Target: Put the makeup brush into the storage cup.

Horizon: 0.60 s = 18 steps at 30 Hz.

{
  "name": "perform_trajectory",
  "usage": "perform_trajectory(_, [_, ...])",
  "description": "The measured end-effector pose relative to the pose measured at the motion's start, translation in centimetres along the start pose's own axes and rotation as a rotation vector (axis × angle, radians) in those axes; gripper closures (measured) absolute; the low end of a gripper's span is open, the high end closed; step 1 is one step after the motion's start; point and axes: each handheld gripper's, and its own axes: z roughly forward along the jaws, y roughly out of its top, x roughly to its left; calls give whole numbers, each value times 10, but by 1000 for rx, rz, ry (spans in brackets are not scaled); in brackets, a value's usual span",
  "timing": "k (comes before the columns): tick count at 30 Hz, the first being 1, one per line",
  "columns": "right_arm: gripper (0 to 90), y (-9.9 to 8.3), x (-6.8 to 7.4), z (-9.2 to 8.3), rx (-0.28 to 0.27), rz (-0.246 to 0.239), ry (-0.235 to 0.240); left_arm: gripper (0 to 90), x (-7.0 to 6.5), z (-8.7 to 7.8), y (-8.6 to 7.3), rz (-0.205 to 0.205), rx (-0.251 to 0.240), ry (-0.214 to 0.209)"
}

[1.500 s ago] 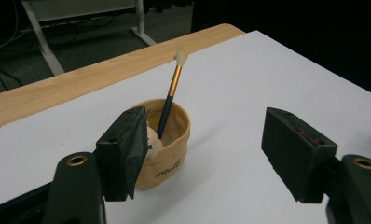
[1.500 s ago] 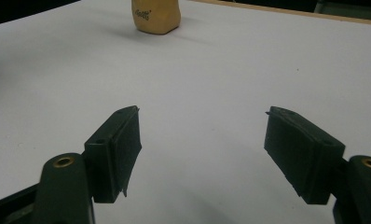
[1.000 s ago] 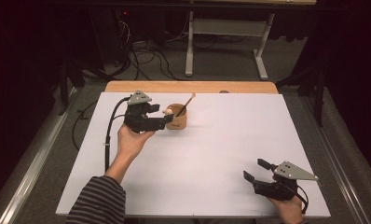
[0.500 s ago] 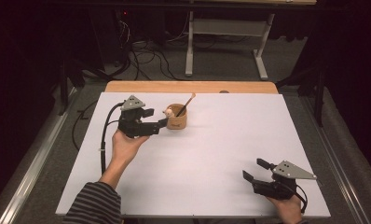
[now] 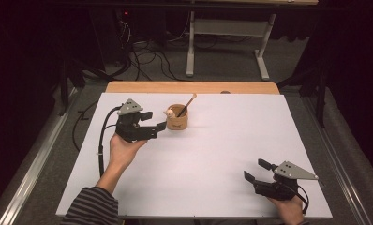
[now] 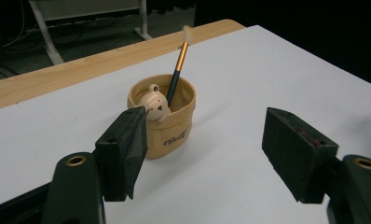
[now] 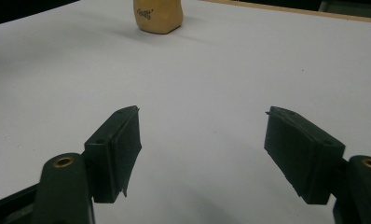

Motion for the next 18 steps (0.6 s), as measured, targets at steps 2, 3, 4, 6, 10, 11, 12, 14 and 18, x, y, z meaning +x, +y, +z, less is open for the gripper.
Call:
perform_trajectory(2, [287,0,0,0,1,-1,0,319,0,-1,-1,1,0,-2])
perform_trajectory(3, [287,0,0,0,0,-1,0,319,0,-1,-2,0,-2,-3])
perform_trajectory(4, [287,0,0,0,1,-1,0,319,0,-1,-2,-1,0,-2])
perform_trajectory(6, [287,0,0,1,-1,-5,1,319,0,-2,-4,2,2,-3])
perform_trajectory(10, [287,0,0,0,1,-2,0,322,-2,-4,-6,13,11,2])
perform_trajectory(11, [287,0,0,0,1,-2,1,323,-2,-5,-7,14,11,2])
perform_trajectory(12, [287,0,0,0,1,-2,1,323,-2,-6,-7,15,11,2])
perform_trajectory(14, [287,0,0,1,0,-5,2,323,-2,-7,-8,18,11,2])
perform_trajectory(18, [287,0,0,1,0,-5,2,323,-3,-10,-10,24,5,4])
